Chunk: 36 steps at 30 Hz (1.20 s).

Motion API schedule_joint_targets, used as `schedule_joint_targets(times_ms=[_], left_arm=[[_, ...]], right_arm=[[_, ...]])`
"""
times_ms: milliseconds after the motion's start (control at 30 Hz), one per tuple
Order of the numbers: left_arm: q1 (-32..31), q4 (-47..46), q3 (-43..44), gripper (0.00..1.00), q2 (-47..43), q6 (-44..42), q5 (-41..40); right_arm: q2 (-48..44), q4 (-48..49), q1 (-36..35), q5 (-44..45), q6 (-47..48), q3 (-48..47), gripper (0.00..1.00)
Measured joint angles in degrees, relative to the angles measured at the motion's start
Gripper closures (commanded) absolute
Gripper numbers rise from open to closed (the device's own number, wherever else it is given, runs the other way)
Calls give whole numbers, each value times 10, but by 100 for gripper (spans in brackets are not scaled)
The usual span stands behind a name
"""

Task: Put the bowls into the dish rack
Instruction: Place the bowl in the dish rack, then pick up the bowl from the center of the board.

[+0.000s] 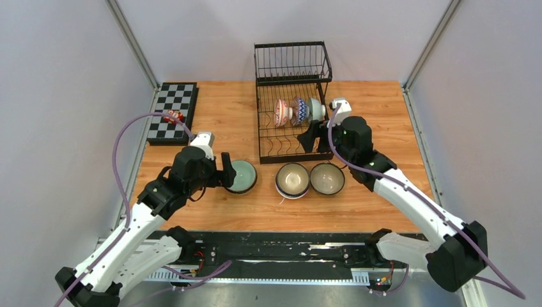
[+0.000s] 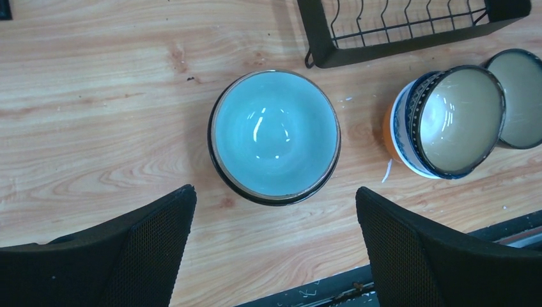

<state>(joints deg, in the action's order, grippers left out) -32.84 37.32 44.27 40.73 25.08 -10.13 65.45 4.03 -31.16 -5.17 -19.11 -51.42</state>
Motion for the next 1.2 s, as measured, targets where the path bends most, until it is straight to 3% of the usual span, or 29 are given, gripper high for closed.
schedule_joint_targets(times_ms=[267,633,1200], left_arm=[[0,-21,0,7,52,20,14],[0,-32,-4,7,59,33,33],[0,-35,-12,8,52,34,62]], right_arm=[[-77,-103,0,-29,7,26,30],[-89,-188,-10,-50,14,59,36],[33,-206,-45,-7,22,52,48]])
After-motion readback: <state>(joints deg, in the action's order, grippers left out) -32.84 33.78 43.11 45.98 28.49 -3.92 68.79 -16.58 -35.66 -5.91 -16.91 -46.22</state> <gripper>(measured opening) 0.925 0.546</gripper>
